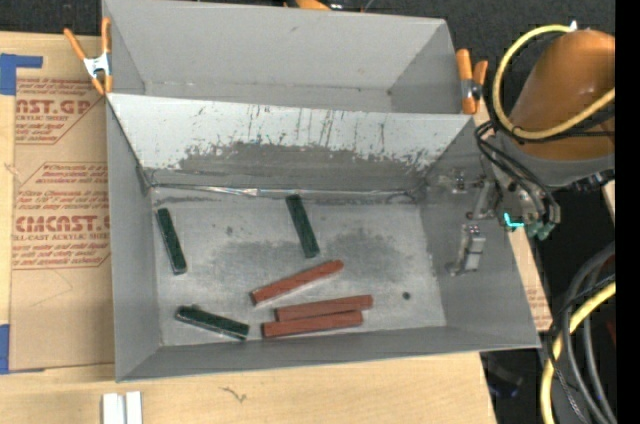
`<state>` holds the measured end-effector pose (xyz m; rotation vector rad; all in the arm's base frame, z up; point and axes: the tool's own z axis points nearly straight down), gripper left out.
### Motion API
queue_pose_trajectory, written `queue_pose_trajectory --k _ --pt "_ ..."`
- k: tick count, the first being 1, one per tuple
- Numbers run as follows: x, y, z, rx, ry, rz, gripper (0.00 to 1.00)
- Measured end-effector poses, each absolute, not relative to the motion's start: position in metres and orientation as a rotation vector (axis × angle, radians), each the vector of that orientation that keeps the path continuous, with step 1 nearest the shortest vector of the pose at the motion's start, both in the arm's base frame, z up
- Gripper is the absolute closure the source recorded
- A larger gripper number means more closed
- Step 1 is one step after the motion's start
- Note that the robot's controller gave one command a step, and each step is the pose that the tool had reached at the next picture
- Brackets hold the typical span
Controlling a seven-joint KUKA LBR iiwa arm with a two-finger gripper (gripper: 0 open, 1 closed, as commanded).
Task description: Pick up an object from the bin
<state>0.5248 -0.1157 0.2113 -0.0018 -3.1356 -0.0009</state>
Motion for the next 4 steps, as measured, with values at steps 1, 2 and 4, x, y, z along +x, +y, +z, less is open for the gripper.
queue_pose_trajectory --k 1,2,4 --pt "0.523 -0.035 0.128 0.279 -3.124 -0.006 0.00" --pt "0.488 0.010 0.069 0.196 -3.129 -0.005 0.00" --pt "0.523 0.024 0.094 0.388 -3.122 -0.001 1.00"
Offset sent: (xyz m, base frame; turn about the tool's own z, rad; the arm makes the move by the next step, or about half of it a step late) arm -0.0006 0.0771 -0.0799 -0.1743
